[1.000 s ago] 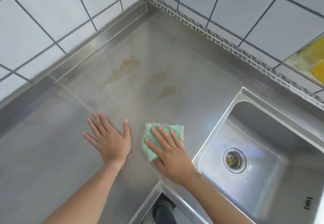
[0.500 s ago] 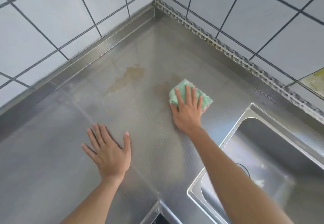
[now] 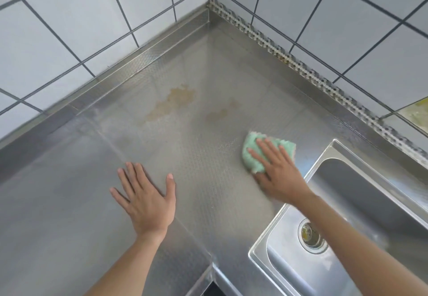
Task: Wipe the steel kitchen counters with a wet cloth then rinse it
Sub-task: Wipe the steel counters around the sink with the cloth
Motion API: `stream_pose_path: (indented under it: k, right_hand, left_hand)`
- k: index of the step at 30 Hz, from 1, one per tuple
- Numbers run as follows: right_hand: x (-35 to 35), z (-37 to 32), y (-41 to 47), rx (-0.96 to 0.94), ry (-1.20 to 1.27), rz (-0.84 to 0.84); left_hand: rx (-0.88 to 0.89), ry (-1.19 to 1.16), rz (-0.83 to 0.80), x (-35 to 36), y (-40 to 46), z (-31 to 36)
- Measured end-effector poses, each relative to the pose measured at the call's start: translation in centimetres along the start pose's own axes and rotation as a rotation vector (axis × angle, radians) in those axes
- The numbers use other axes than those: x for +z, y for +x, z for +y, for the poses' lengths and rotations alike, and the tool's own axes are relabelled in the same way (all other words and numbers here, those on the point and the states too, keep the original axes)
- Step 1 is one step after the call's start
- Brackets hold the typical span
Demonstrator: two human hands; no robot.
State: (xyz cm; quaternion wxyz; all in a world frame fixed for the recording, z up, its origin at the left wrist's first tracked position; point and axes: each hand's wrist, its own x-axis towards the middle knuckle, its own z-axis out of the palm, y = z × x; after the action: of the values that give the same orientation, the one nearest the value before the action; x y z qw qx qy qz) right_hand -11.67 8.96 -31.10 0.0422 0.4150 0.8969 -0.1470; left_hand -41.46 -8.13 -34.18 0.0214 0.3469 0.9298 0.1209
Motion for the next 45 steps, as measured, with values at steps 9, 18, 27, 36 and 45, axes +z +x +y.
stream_pose_path:
  k: [9,18,27,36,45]
  right_hand:
    - [1.3,-12.5,8.5,0.316,0.087,0.092]
    - [3.7,-12.2,-2.4,-0.16,0.003,0.004]
    - [2.1,-15.1,6.3,0.656,0.158,0.124]
    - [5.1,-25.2,6.6,-0.221,0.044,0.006]
    - [2.1,-20.3,15.9,0.185,0.068,0.08]
  left_hand:
    - [0.006,0.007,-0.019,-0.2,0.0,0.1]
    - [0.018,-0.039,-0.045,-1.0,-0.1,0.3]
    - [0.241,-0.163,-0.002,-3.2,5.4,-7.0]
    - [0.146,-0.044,-0.015,-2.0,7.9,-7.4]
    - [0.144,0.012,0.035,-0.4,7.9,-8.0]
